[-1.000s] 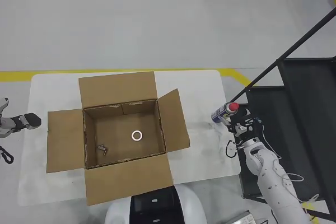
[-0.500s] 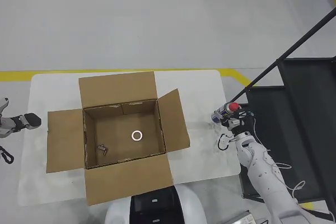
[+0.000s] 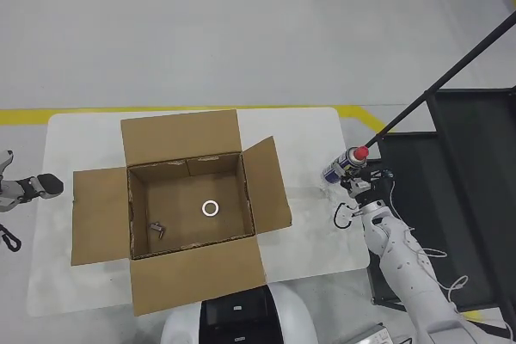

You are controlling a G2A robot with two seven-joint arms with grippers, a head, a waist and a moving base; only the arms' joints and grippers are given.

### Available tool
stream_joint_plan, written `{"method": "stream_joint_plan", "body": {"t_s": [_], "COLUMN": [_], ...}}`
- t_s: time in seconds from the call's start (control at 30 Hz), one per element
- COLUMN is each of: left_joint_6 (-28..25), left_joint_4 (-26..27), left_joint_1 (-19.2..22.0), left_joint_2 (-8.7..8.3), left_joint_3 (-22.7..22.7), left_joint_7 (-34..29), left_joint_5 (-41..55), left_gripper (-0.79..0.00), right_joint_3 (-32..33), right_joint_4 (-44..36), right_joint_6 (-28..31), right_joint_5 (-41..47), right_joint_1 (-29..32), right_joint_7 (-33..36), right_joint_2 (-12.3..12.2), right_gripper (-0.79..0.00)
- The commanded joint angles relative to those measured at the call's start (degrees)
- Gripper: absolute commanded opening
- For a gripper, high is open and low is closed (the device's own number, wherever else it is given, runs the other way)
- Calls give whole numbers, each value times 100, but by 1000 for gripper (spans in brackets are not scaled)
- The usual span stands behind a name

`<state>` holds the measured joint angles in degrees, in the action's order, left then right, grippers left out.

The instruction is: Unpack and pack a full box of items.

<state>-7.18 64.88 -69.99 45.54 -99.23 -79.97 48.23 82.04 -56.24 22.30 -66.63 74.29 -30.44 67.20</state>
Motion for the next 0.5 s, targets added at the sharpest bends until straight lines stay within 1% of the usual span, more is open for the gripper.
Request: {"method": "stream_joint_plan", "body": {"t_s": [0.0,0.07,0.13,0.27,0.37,0.47], "left_joint_6": [0,0,0,0,0,0], "left_joint_4": [0,0,0,0,0,0], "left_joint_1": [0,0,0,0,0,0], "left_joint_2": [0,0,0,0,0,0], "left_joint_3": [0,0,0,0,0,0], "left_joint_7": [0,0,0,0,0,0], "left_joint_5": [0,0,0,0,0,0], "left_gripper": [0,0,0,0,0,0], "right_joint_3": [153,375,594,825,719,428], "right_joint_4": [-467,-1185,-2031,-3885,-4909,-5481], "right_joint_6": [0,-16,-20,-13,211,280], "right_joint_5": [-132,-315,-498,-1029,-1235,-1419], "right_joint_1": [165,433,776,1436,1711,1664], "right_joint_7": [-161,-303,-292,94,662,1048], "right_joint_2": [-48,-110,-166,-237,-255,-243], "right_gripper": [-785,-785,-785,-785,-785,-785]}}
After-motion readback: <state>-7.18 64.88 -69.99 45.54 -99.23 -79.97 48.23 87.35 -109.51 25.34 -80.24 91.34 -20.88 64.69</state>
